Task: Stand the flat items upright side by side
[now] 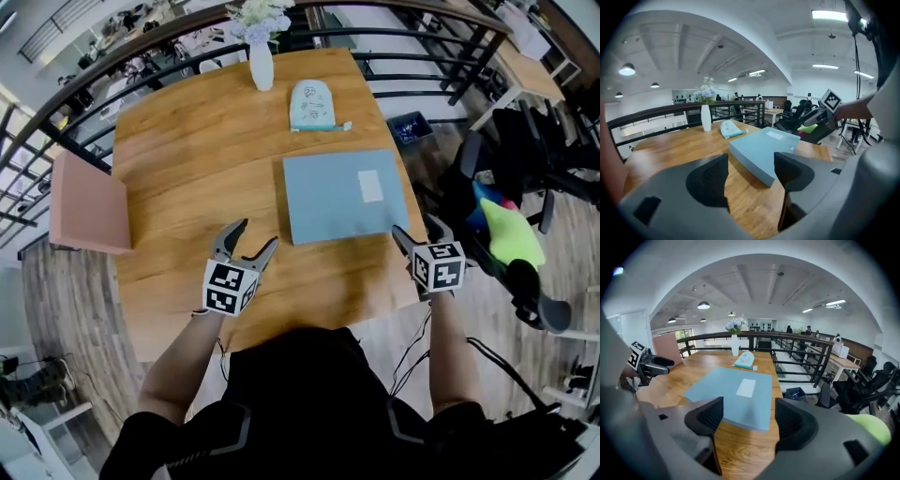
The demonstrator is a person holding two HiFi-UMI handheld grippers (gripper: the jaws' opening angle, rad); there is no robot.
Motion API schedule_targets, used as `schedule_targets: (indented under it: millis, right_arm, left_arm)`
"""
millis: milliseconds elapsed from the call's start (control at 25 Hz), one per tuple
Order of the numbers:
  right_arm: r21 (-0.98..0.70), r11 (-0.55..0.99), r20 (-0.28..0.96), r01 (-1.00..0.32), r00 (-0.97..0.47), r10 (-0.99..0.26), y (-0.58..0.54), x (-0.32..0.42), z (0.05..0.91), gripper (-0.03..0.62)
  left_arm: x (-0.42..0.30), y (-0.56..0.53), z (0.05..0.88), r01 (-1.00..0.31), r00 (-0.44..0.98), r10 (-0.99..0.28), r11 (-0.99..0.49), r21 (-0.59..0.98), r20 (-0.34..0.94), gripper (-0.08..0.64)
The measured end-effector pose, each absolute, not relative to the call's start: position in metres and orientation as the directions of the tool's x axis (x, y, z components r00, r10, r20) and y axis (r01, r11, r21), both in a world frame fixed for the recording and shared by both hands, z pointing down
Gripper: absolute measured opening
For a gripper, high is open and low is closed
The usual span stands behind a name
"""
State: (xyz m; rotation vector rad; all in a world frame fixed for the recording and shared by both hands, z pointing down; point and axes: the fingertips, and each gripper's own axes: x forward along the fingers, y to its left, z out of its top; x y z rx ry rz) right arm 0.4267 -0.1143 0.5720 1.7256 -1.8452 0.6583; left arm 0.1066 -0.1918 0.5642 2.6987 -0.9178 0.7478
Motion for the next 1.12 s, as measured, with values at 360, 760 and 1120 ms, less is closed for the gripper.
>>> schedule_targets:
  millis: [360, 760, 1120]
  right_arm:
    - [-0.050, 0.201, 0.776, -0.978, -0.165, -0.609, -0.098, 0.444, 0.666, 0.359]
    - [-0.065, 0.297, 0.819, -0.953, -0.221, -0.529, -0.109, 0.451, 0.711, 0.364]
    - [-0.061, 0.372, 0.814, -0.926, -0.262, -0.518, -0.120, 0.440, 0.720, 0.333]
  left_arm:
    - [0.156, -0.165, 0.641, -0.470, 0.597, -0.315, -0.883, 0.004, 0.738, 0.322]
    - [0.167, -0.160, 0.689, -0.443, 0.525, -0.221, -0.895, 0.042, 0.822, 0.322]
    - [0.180, -0.169, 0.698, -0.425, 0.513, -0.286, -0.904, -0.050, 0.809, 0.244]
